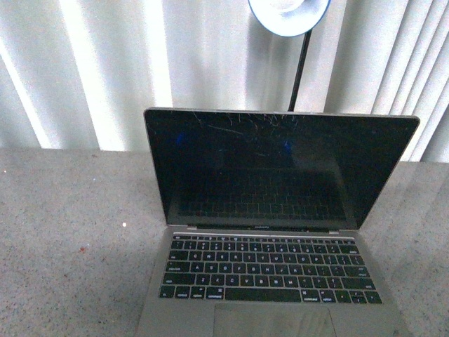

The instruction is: Close laptop

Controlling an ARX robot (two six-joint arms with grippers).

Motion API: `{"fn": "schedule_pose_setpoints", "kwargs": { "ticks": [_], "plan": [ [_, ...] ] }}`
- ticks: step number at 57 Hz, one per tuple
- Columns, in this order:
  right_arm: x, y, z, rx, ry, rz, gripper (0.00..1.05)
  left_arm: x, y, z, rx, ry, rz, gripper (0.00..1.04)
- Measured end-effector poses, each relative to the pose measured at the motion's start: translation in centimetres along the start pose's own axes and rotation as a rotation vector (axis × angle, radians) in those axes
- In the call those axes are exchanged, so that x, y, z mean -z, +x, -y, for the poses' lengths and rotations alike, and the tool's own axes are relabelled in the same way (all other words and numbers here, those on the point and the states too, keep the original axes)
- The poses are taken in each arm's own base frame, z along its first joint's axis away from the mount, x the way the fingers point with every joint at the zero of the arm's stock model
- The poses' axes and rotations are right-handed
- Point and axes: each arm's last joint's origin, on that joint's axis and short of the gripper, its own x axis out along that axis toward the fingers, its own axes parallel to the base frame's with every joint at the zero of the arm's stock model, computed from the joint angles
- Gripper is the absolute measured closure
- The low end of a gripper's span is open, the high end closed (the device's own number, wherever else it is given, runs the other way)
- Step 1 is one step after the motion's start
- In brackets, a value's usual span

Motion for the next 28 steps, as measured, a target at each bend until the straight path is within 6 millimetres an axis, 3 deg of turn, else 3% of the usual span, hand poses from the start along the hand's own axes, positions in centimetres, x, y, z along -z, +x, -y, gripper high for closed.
{"fn": "schedule_pose_setpoints", "kwargs": {
  "ticks": [5, 9, 19, 28],
  "plan": [
    [-3.0, 2.7, 1.4, -0.035, -0.200, 0.004, 0.07, -3.9, 2.9, 2.3, 0.152, 0.037, 0.112, 0.07],
    [-3.9, 5.0, 2.3, -0.029, -0.307, -0.017, 0.07, -5.6, 5.2, 4.2, 0.242, 0.077, 0.136, 0.07],
    [-5.2, 9.0, 3.7, -0.070, -0.421, 0.000, 0.07, -6.7, 11.1, 9.5, 0.364, 0.206, 0.088, 0.07],
    [-6.3, 11.3, 4.1, -0.094, -0.451, 0.019, 0.11, -6.4, 14.3, 14.3, 0.464, 0.337, 0.032, 0.07]
  ]
}}
